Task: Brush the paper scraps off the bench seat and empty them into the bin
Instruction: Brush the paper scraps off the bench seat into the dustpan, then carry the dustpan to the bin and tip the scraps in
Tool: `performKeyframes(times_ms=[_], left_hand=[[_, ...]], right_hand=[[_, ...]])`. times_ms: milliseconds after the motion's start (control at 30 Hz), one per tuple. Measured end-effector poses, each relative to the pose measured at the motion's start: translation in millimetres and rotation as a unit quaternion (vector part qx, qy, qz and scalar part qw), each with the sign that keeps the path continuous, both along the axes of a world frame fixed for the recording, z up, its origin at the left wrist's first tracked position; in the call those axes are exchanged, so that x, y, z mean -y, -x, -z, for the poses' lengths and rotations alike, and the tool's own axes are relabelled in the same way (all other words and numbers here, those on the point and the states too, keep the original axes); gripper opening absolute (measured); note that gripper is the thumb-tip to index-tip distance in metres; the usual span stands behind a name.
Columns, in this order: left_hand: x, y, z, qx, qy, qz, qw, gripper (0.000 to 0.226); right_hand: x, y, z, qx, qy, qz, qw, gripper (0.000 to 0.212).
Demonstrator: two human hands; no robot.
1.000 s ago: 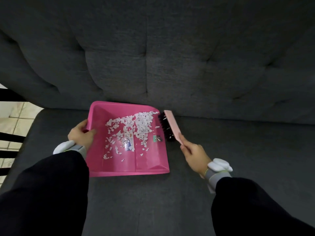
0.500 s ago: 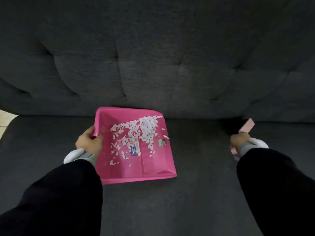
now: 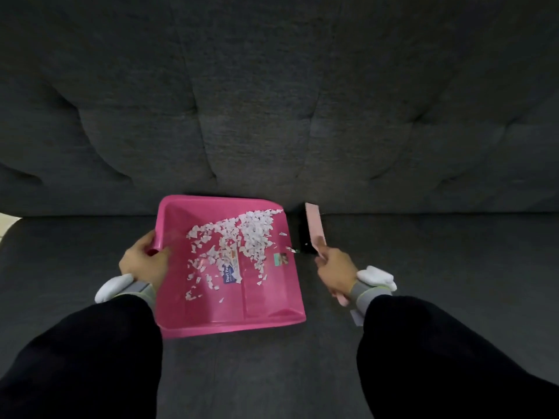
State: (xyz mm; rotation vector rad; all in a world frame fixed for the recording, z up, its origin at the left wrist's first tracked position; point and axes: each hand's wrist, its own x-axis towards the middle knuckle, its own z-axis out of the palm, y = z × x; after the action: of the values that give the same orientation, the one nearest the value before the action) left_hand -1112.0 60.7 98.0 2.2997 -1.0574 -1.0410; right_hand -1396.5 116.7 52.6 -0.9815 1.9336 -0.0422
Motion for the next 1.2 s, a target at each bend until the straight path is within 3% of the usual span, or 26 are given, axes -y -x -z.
performKeyframes(times_ms=[200, 367, 500, 667, 733, 800, 933, 1067, 1134, 1200], left_hand=[[2, 0, -6, 0.004, 0.004, 0.013, 1.0, 0.042], [1, -6, -2, -0.011, -0.01, 0.009, 1.0, 0.049], [-1, -10, 5, -0.017, -0.021, 0.009, 1.0, 0.052], [-3, -11, 7, -0.018, -0.02, 0.008, 1.0, 0.052], [-5, -12, 6, -0.017, -0.017, 0.007, 1.0, 0.051], [-8, -12, 7, -0.018, -0.016, 0.01, 1.0, 0.049], [-14, -11, 5, -0.018, -0.003, 0.008, 1.0, 0.047], [-21, -8, 2, -0.02, 0.008, 0.008, 1.0, 0.042], [-24, -9, 3, -0.026, 0.006, 0.005, 1.0, 0.041], [-29, -13, 4, -0.03, 0.004, 0.004, 1.0, 0.042]], right_hand=[[-31, 14, -24, 0.095, 0.051, -0.049, 0.993, 0.049], [-42, 43, -4, -0.028, 0.119, 0.013, 0.992, 0.05], [-57, 14, 14, -0.09, 0.078, -0.06, 0.991, 0.058], [-82, -47, 15, 0.095, 0.134, -0.05, 0.985, 0.061], [-83, -46, 13, 0.115, 0.176, 0.003, 0.978, 0.056], [-79, -34, 13, 0.084, 0.207, 0.06, 0.973, 0.051], [-73, 3, 20, -0.014, 0.187, 0.062, 0.98, 0.05], [-83, 3, 22, -0.053, 0.124, -0.017, 0.991, 0.057], [-93, -16, 21, -0.024, 0.109, -0.13, 0.985, 0.061], [-101, -34, 14, 0.04, 0.124, -0.175, 0.976, 0.06]])
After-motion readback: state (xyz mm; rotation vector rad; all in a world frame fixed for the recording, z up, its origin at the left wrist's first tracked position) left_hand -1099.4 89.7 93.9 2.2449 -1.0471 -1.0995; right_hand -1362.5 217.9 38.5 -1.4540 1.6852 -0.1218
